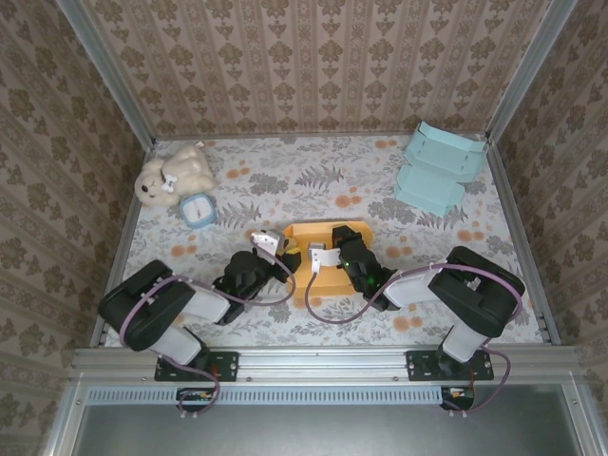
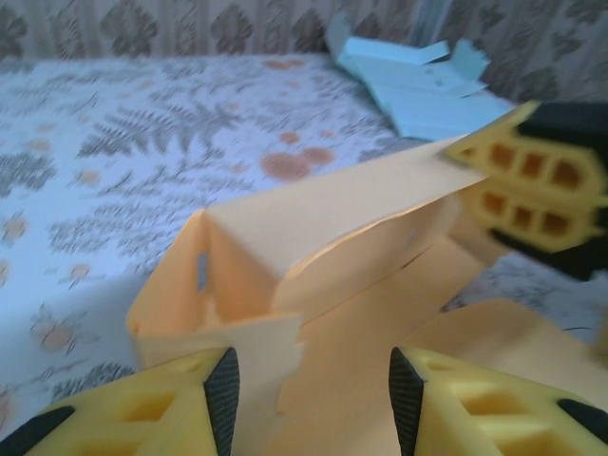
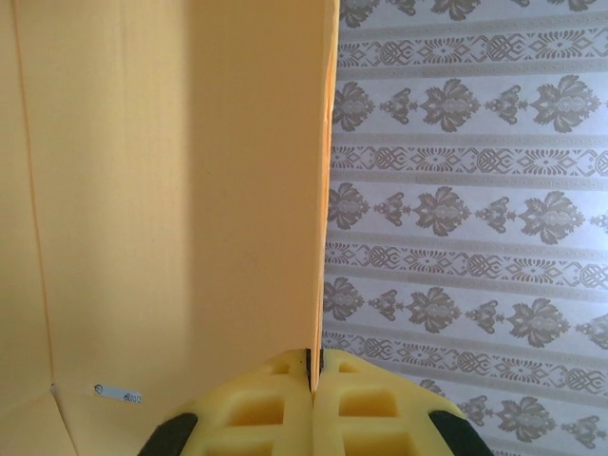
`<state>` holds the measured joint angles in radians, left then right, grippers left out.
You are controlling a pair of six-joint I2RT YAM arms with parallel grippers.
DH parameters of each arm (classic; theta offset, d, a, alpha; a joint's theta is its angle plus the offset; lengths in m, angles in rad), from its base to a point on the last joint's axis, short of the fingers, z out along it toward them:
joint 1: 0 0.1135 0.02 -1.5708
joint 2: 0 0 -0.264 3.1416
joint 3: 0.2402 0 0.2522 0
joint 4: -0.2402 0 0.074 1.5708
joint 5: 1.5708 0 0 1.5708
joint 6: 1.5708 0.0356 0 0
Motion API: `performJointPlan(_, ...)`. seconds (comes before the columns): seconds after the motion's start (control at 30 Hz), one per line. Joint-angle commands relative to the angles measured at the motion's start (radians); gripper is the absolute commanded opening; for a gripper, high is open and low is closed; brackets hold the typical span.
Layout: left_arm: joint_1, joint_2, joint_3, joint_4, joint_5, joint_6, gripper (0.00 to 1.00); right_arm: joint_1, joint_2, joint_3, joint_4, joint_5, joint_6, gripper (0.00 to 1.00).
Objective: Fold the paper box
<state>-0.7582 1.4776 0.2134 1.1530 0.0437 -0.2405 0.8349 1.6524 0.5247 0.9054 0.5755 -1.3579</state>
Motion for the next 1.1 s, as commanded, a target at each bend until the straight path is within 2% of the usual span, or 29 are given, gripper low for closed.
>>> performJointPlan(0.0, 0.003, -0.099, -0.036, -0.061, 0.071, 0.056, 0.49, 0.002, 0.014, -0.005, -0.115, -0.056, 0.019, 0.0)
performJointPlan(0.1, 0.009, -0.236, -0.067, -0.186, 0.014, 0.09, 0.49, -0.001, 0.014, -0.005, -0.117, -0.057, 0.02, 0.0)
performJointPlan(0.2, 0.054, -0.385, -0.078, -0.336, -0.013, 0.11, 0.48, -0.001, 0.011, -0.005, -0.117, -0.06, 0.021, 0.0)
performJointPlan(0.27, 0.098, -0.401, -0.104, -0.279, 0.031, 0.087, 0.48, -0.001, 0.009, -0.006, -0.118, -0.062, 0.022, 0.0)
performJointPlan(0.4, 0.15, -0.313, -0.108, -0.185, 0.046, 0.126, 0.52, -0.001, -0.006, -0.009, -0.129, -0.071, 0.029, 0.0)
performJointPlan(0.43, 0.176, -0.267, -0.103, -0.141, 0.076, 0.13, 0.54, -0.001, -0.012, -0.01, -0.136, -0.075, 0.032, 0.0)
performJointPlan(0.53, 0.245, -0.117, -0.068, 0.003, 0.267, 0.14, 0.54, 0.0, -0.027, -0.014, -0.144, -0.084, 0.039, 0.0)
performJointPlan(0.6, 0.266, -0.017, -0.083, 0.149, 0.291, 0.163, 0.55, 0.001, -0.035, -0.014, -0.15, -0.086, 0.042, 0.0)
performJointPlan(0.77, 0.295, 0.115, -0.005, 0.155, 0.369, 0.197, 0.55, 0.001, -0.044, -0.012, -0.164, -0.098, 0.047, 0.0)
performJointPlan(0.93, 0.295, 0.146, 0.025, 0.154, 0.424, 0.218, 0.55, 0.001, -0.039, -0.009, -0.171, -0.101, 0.045, 0.0)
performJointPlan(1.07, 0.295, 0.188, 0.048, 0.154, 0.417, 0.224, 0.55, 0.0, -0.037, -0.008, -0.172, -0.103, 0.045, 0.0)
